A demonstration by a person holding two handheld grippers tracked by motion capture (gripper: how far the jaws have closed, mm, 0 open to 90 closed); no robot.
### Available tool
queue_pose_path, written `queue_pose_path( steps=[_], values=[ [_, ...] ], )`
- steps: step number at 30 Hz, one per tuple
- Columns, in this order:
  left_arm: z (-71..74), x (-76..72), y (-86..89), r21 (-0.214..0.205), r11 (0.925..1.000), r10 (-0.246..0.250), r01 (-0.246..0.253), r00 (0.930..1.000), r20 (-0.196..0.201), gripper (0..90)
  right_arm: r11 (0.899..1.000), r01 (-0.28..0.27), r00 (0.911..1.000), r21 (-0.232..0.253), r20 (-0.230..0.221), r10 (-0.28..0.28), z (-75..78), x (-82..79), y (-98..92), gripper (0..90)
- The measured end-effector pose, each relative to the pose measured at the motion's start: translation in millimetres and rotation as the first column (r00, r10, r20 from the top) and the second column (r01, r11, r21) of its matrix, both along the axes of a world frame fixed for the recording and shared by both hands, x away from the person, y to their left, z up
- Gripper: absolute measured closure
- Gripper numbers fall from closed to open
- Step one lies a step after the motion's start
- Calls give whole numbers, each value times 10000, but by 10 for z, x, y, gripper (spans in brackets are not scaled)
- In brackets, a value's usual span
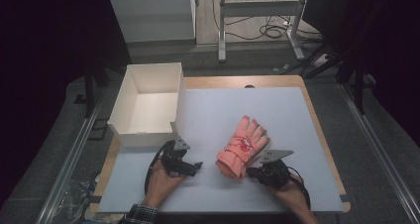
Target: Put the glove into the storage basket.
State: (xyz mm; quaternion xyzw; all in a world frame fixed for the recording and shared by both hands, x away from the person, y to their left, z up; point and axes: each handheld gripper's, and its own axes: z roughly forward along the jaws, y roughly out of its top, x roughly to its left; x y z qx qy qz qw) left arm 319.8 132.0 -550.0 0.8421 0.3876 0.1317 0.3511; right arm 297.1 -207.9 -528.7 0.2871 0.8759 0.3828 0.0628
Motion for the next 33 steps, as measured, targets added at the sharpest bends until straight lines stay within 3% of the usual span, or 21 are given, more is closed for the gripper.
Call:
queue_pose_path(
  steps=[18, 22, 28, 33],
  values=[
    [0, -2, -3, 22, 10000, 6, -6, 10000, 3, 18, 10000, 75, 9998, -32, 200, -74, -20, 107, 301, 836],
    [0, -2, -3, 20, 10000, 4, -4, 10000, 3, 18, 9997, 191, 9995, -143, 271, -187, -4, 119, 255, 820],
    [0, -1, -3, 20, 10000, 6, -6, 10000, 1, 18, 9945, 1045, 9940, -95, 330, -1041, 20, 222, 48, 821],
    [0, -1, -3, 24, 10000, 6, -6, 10000, 1, 18, 9948, 1015, 9943, -82, 333, -1012, -2, 282, 89, 827]
  ],
)
